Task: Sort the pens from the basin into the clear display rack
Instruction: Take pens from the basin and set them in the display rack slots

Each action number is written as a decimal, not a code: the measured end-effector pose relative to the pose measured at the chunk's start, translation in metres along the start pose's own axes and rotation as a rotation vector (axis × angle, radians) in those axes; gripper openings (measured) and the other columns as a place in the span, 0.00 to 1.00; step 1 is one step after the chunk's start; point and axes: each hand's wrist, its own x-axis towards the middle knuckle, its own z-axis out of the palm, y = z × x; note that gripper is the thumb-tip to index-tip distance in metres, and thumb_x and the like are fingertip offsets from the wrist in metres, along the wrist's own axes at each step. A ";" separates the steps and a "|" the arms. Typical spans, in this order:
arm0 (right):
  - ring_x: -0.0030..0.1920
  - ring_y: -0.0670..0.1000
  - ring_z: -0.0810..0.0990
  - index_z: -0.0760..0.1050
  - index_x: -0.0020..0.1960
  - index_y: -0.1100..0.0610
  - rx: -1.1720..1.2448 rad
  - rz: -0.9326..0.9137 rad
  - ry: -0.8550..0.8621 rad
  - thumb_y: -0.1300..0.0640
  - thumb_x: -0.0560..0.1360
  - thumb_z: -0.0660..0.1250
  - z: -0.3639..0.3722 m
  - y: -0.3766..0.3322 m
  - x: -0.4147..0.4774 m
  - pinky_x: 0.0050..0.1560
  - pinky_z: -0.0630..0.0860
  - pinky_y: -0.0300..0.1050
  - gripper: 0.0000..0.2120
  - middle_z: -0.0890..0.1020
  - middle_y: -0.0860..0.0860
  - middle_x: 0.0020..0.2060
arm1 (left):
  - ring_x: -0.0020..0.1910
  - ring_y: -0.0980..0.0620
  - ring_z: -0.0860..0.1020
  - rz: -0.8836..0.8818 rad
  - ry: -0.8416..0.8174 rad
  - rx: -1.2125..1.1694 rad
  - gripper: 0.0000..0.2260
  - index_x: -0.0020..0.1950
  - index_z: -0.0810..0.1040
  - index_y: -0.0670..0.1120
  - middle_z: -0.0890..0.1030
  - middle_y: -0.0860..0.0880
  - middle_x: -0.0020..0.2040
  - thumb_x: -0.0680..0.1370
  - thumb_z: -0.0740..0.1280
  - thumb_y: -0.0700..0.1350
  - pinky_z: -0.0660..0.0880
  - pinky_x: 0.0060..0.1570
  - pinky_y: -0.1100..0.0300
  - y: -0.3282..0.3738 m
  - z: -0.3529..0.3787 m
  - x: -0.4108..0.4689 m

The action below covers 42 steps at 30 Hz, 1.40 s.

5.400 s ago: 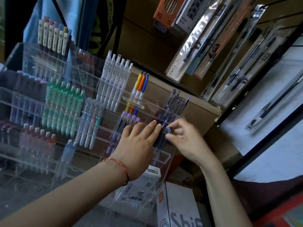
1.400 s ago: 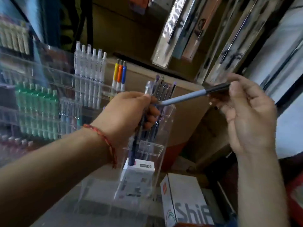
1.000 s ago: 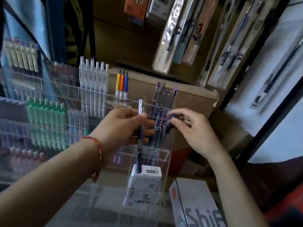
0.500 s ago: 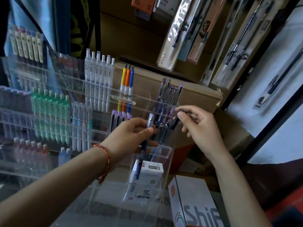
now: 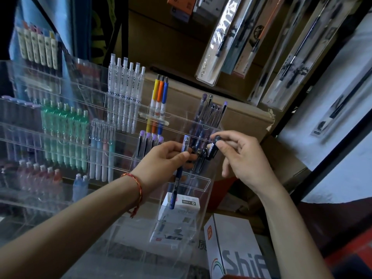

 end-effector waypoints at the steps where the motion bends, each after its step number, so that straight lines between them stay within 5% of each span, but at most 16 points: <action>1: 0.19 0.46 0.74 0.76 0.51 0.50 0.010 0.011 -0.002 0.60 0.78 0.62 0.000 -0.001 0.000 0.23 0.68 0.31 0.07 0.82 0.49 0.37 | 0.51 0.56 0.80 -0.002 0.000 0.000 0.05 0.52 0.75 0.46 0.82 0.50 0.51 0.78 0.60 0.41 0.80 0.49 0.53 0.000 0.000 0.000; 6: 0.22 0.46 0.77 0.76 0.46 0.57 0.066 0.033 0.007 0.59 0.73 0.70 0.001 0.000 0.004 0.20 0.67 0.35 0.04 0.79 0.53 0.32 | 0.51 0.56 0.80 -0.005 0.003 -0.004 0.05 0.52 0.74 0.46 0.82 0.50 0.51 0.79 0.60 0.41 0.80 0.46 0.56 -0.001 0.000 0.001; 27: 0.18 0.46 0.74 0.73 0.46 0.57 -0.112 0.096 -0.002 0.58 0.75 0.67 0.002 -0.013 0.001 0.17 0.64 0.35 0.04 0.81 0.52 0.31 | 0.49 0.52 0.81 -0.050 -0.041 -0.062 0.06 0.53 0.74 0.42 0.83 0.47 0.50 0.77 0.62 0.40 0.80 0.43 0.56 0.000 -0.008 0.005; 32: 0.21 0.44 0.77 0.71 0.49 0.54 -0.322 0.134 -0.099 0.57 0.77 0.65 0.014 -0.015 -0.003 0.21 0.70 0.33 0.03 0.80 0.51 0.35 | 0.42 0.54 0.82 -0.042 -0.011 -0.095 0.05 0.52 0.74 0.40 0.83 0.46 0.48 0.77 0.62 0.39 0.80 0.40 0.56 0.003 -0.010 0.005; 36: 0.19 0.48 0.75 0.73 0.44 0.56 -0.209 0.172 -0.121 0.58 0.75 0.67 0.011 -0.009 -0.011 0.19 0.67 0.37 0.03 0.81 0.56 0.29 | 0.38 0.57 0.82 -0.043 -0.011 -0.071 0.03 0.50 0.74 0.42 0.83 0.48 0.44 0.77 0.63 0.39 0.80 0.39 0.59 0.005 -0.010 0.005; 42: 0.27 0.39 0.78 0.73 0.51 0.47 -0.341 0.044 0.060 0.55 0.75 0.66 0.014 -0.017 -0.017 0.26 0.71 0.30 0.06 0.76 0.38 0.39 | 0.43 0.52 0.83 -0.081 -0.060 -0.124 0.05 0.52 0.75 0.42 0.83 0.46 0.48 0.76 0.63 0.39 0.80 0.44 0.56 0.003 -0.012 0.004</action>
